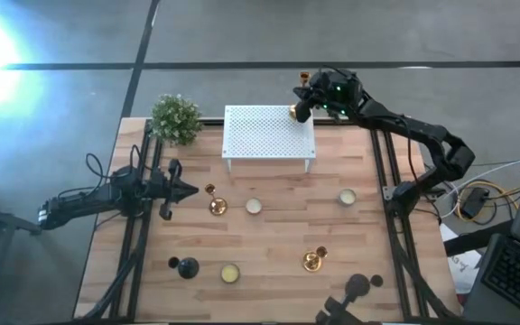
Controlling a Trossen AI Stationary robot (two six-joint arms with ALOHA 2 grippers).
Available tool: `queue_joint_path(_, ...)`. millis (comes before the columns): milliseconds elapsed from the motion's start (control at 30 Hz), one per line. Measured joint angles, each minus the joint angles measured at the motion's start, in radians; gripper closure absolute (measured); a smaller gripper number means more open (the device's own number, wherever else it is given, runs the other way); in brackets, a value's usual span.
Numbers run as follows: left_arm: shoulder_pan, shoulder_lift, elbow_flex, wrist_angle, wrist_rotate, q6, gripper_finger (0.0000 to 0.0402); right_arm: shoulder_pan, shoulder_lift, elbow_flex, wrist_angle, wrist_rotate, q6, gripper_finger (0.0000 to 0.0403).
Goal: Pick & Place candle stick holders
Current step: Put the top golden candle holder on the shelf
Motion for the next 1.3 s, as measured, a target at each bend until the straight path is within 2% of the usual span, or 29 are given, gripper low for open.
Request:
queue_joint_path(367,0.0,0.0,0.0,0.0,0.0,0.0,0.0378,-0.029,-0.011,-0.082,0.058,-0.003,0.011,0.0394)
queue_joint_path(867,0.0,0.0,0.0,0.0,0.0,0.0,0.0378,-0.03,-0.01,-0.085,0.06,-0.004,0.013,0.0394)
queue_joint_path(1300,0.0,0.0,0.0,0.0,0.0,0.0,0.0378,-0.04,0.114,-0.015,0.081,-0.029,0.011,0.0394)
